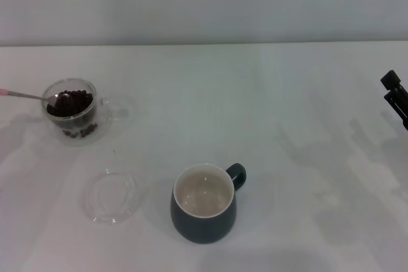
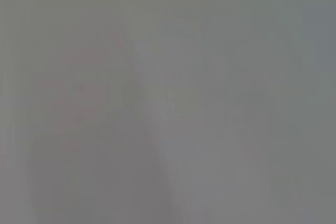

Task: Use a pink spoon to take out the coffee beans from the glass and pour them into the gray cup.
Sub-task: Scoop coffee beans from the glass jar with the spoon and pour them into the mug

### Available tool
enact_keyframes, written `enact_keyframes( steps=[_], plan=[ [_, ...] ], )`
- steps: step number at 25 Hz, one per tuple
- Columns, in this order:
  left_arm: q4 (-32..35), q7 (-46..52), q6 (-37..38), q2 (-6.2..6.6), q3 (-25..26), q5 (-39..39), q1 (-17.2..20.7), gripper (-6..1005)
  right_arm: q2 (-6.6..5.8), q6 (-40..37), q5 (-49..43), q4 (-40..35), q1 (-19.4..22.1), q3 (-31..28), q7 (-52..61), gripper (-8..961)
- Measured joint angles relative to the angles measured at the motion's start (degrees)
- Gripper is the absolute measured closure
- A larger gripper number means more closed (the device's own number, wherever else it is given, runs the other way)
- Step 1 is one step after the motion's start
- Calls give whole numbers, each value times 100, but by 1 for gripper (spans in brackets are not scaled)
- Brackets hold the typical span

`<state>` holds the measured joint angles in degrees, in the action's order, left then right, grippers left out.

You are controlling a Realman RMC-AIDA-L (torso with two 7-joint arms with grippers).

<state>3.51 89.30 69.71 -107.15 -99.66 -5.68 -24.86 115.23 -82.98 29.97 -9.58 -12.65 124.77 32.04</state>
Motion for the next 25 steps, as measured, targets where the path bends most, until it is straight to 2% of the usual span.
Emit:
enact_keyframes(
  steps=[16,19,24,25],
  plan=[
    [-4,275,599,-20,-13,52,190,864,0,44,0,1,0,17,-3,91],
    [-2,389,716,-83,-46,8,191,864,0,45,0,-1,0,20,-5,91],
    [7,748,993,-298,-59,-198,159,864,-1,49,1,-6,0,21,-6,91],
    [7,748,993,-298,-59,-198,159,864,0,51,1,-6,0,21,-5,91]
  ],
)
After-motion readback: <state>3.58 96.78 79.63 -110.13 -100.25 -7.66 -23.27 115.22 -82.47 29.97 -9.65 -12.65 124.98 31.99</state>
